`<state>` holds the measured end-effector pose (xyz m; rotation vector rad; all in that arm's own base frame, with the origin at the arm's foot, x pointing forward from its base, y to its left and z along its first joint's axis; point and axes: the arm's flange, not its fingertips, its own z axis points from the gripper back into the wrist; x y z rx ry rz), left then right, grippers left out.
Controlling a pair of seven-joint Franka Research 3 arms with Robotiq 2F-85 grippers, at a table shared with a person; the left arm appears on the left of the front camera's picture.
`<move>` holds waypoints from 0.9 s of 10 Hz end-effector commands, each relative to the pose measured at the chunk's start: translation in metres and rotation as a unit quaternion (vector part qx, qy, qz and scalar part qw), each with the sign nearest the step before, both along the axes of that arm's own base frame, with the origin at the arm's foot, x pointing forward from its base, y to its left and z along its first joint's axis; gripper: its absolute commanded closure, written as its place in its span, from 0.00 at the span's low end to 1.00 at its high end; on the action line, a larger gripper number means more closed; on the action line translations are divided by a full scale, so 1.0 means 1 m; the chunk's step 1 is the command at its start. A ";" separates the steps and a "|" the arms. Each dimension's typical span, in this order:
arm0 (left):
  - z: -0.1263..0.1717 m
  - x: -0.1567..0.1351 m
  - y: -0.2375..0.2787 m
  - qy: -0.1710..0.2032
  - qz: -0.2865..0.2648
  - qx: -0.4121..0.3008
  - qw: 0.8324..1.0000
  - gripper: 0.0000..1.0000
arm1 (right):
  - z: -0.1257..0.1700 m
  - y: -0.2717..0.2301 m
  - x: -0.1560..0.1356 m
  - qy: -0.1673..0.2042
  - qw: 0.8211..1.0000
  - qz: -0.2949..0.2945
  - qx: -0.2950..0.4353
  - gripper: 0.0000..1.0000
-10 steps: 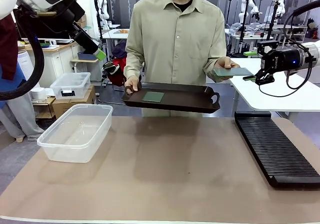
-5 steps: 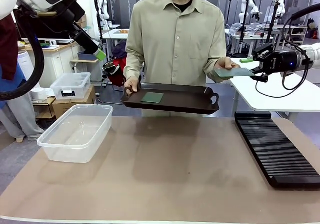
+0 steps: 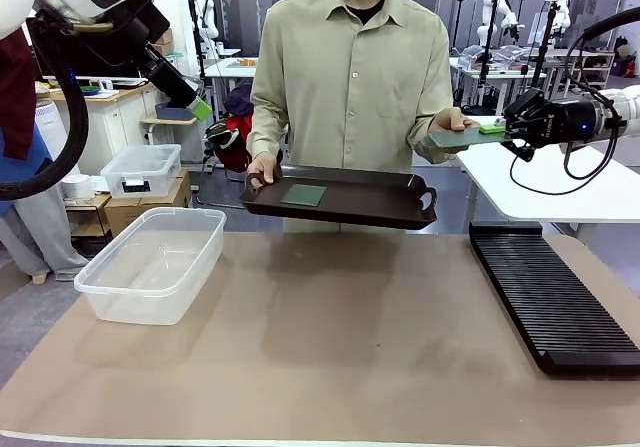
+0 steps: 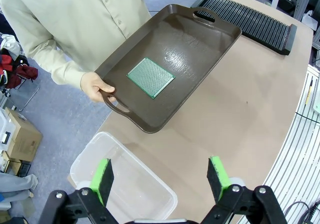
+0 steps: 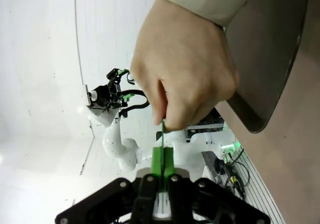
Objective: Sort PCBs into racks and boxes based on the side picked up.
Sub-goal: Pick up the Blank PCB handed by the Human.
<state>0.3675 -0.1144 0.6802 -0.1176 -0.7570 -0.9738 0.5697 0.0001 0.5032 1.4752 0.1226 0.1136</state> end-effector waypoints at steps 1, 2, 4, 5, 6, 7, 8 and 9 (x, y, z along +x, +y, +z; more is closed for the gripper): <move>-0.002 0.000 0.001 0.002 0.001 0.000 1.000 0.00 | 0.001 -0.001 0.004 0.004 1.000 0.018 0.012 1.00; -0.002 0.000 0.001 0.002 0.001 0.000 1.000 0.00 | 0.002 -0.003 0.002 0.009 1.000 0.026 0.010 1.00; -0.002 0.000 0.001 0.002 0.001 0.000 1.000 0.00 | 0.000 -0.002 0.003 0.005 1.000 0.024 0.007 1.00; -0.002 0.000 0.001 0.002 0.001 0.000 1.000 0.00 | 0.001 0.000 0.002 0.004 1.000 0.021 0.000 1.00; -0.002 0.000 0.001 0.002 0.001 0.000 1.000 0.00 | 0.002 0.001 0.005 0.007 1.000 0.001 -0.015 1.00; -0.002 0.000 0.001 0.002 0.001 0.000 1.000 0.00 | -0.002 0.001 -0.002 0.005 1.000 0.014 0.005 1.00; -0.002 0.000 0.001 0.002 0.001 0.000 1.000 0.00 | -0.002 0.001 -0.002 0.005 1.000 0.014 0.005 1.00; -0.002 0.000 0.001 0.002 0.001 0.000 1.000 0.00 | -0.002 0.001 -0.002 0.005 1.000 0.014 0.005 1.00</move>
